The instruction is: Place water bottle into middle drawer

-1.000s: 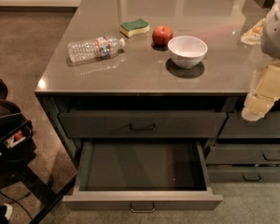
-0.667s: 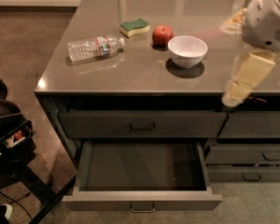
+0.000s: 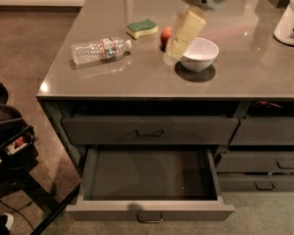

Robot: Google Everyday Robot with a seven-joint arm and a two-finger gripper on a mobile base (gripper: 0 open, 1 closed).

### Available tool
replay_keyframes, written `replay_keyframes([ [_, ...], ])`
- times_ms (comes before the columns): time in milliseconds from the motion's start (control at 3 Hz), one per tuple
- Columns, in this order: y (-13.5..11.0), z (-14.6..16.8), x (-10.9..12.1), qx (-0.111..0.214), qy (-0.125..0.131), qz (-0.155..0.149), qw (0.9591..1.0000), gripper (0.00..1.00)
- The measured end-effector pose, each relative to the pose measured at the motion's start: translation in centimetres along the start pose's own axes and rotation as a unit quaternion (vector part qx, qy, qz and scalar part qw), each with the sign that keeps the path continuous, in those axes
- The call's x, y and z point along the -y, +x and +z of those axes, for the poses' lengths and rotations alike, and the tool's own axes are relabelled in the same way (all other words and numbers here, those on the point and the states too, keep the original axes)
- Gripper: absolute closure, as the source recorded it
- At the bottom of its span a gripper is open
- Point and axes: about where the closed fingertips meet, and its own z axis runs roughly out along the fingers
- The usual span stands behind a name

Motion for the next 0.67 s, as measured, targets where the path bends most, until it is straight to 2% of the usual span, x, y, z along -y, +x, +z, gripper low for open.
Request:
replay_keyframes([
  [333, -5.6, 3.8, 4.1, 0.068, -0.024, -0.069, 0.995, 0.0],
  [667, -11.6, 8.0, 7.1, 0.137, -0.045, -0.115, 0.9829, 0.0],
])
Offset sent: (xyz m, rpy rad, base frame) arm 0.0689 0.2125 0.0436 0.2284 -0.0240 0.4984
